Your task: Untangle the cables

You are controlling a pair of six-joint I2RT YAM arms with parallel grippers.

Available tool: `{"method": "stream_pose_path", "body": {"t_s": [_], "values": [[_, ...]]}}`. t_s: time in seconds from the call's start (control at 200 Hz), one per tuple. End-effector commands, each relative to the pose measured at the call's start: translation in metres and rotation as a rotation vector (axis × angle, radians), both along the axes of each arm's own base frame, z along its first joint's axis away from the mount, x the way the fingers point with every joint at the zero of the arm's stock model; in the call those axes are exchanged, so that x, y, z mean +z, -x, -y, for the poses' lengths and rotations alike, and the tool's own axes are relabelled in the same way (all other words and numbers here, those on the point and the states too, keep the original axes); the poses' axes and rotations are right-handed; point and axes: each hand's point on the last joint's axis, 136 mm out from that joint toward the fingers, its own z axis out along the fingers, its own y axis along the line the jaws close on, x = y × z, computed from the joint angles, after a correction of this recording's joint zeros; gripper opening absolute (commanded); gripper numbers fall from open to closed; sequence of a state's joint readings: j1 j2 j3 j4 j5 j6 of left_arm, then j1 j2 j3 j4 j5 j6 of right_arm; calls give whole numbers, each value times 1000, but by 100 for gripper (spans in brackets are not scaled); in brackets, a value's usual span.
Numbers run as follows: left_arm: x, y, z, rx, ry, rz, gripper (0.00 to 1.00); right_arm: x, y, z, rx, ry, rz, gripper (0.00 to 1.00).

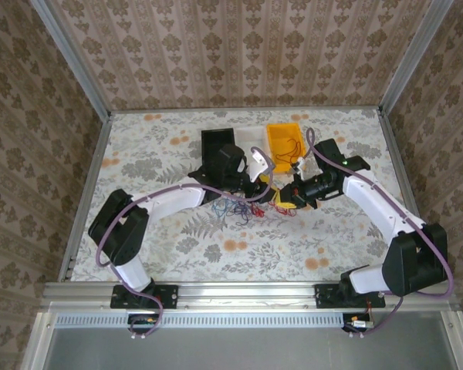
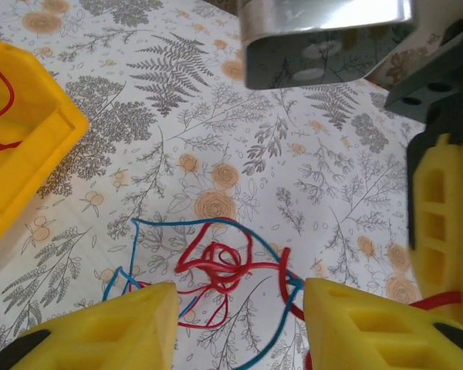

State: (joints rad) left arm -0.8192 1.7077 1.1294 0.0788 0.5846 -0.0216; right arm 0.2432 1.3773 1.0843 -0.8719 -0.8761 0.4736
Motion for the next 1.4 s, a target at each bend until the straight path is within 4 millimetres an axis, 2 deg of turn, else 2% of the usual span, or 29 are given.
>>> {"method": "stream_pose_path", "body": {"t_s": [0.0,0.215,0.475,0.565,0.65,0.775,0.865,0.95,0.98,1.165,1.395], "values": [[-9,3,0,-34,-26,-5,42,17,12,-6,34,-71,20,0],[-27,0,0,-32,-35,-52,35,23,14,-3,12,-103,22,0],[-28,-10,7,19,26,-89,32,24,4,10,-50,-71,45,0],[-39,-27,-3,135,18,-90,31,28,-7,18,-93,-46,76,0],[-48,-47,-22,290,30,-105,31,35,-21,27,-139,-26,115,0],[-62,-59,-46,435,23,-132,31,50,-40,33,-172,-23,168,0],[-71,-61,-56,502,-1,-140,32,58,-62,39,-210,-4,222,0],[-70,-64,-67,577,16,-141,32,62,-89,45,-257,37,268,0],[-69,-66,-72,612,23,-137,32,52,-103,47,-273,61,255,0],[-64,-76,-113,833,-26,-81,33,39,-173,46,-297,89,284,0],[-47,-69,-138,904,-47,-35,34,-2,-257,50,-321,138,220,0]]}}
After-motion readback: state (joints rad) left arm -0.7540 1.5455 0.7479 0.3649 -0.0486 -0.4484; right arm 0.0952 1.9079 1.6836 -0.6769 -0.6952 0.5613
